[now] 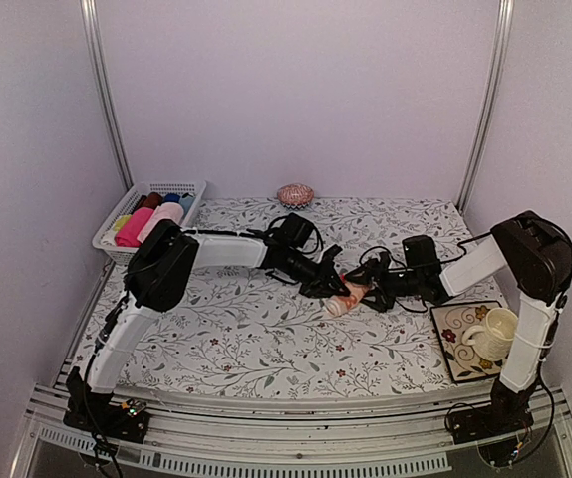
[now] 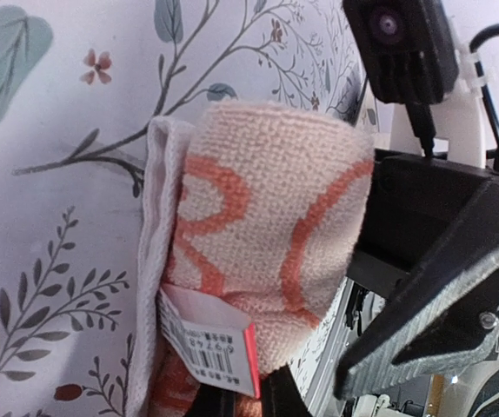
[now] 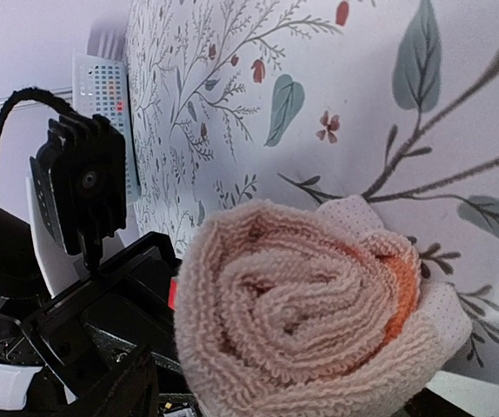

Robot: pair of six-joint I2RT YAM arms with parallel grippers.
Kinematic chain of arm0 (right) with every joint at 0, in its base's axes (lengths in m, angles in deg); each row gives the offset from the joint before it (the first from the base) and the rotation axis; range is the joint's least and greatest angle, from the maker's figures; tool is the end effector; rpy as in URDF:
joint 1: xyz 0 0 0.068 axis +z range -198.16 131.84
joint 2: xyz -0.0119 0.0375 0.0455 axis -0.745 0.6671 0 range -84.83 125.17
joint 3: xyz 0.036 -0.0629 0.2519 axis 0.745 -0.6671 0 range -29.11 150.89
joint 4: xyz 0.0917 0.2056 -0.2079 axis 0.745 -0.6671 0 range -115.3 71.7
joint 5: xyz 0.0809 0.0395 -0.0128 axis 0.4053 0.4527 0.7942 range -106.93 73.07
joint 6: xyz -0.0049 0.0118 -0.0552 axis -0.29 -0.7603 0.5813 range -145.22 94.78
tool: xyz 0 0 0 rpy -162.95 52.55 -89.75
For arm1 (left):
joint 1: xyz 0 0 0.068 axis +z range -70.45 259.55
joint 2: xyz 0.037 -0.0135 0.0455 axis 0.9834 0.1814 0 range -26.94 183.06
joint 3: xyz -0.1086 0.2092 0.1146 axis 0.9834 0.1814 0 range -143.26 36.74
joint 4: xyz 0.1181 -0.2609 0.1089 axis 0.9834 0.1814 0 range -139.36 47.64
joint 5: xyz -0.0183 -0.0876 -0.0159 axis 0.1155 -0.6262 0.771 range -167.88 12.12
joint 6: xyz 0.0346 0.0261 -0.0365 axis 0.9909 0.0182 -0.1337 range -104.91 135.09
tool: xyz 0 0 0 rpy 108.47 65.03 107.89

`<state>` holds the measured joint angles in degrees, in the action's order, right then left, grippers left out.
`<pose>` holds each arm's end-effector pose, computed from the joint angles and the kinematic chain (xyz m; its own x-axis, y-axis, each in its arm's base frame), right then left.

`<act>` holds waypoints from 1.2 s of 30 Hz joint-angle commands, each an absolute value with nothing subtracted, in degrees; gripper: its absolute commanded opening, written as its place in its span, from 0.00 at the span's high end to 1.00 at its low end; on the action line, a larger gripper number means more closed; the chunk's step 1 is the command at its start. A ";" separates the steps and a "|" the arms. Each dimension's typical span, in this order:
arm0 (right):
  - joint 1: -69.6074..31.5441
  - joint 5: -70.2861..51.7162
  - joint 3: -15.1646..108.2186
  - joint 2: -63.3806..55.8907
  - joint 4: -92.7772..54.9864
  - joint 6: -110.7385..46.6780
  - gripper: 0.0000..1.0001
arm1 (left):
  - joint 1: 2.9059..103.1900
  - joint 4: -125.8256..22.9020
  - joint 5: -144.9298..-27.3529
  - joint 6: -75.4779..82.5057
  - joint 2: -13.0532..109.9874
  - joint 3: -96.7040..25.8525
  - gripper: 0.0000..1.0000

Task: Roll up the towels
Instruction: Pick up the towel from the center of the board.

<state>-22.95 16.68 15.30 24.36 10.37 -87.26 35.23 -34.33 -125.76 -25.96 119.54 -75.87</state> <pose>0.3241 0.1768 0.0503 -0.9207 0.3797 -0.0906 0.1150 0.4856 0.8666 0.3896 -0.4215 0.0641 -0.9434 0.3056 -0.1288 0.2625 0.4506 -0.8533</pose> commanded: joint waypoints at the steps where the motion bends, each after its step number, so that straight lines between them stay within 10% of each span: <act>1: -22.14 15.81 16.54 30.47 2.53 -87.05 0.29 | 34.69 -28.17 -123.34 -26.27 121.73 -73.16 1.00; 13: -22.40 16.80 21.84 34.38 -0.46 -81.57 0.93 | 35.80 -26.27 -121.70 -20.54 115.91 -69.96 0.84; 19: -22.82 17.81 24.95 30.01 -0.73 -73.01 0.96 | 38.52 -28.20 -119.43 -17.37 105.01 -60.14 0.57; 36: -23.19 30.57 36.89 17.39 -9.88 -50.87 0.95 | 43.17 -36.23 -123.74 -14.94 96.33 -63.18 0.37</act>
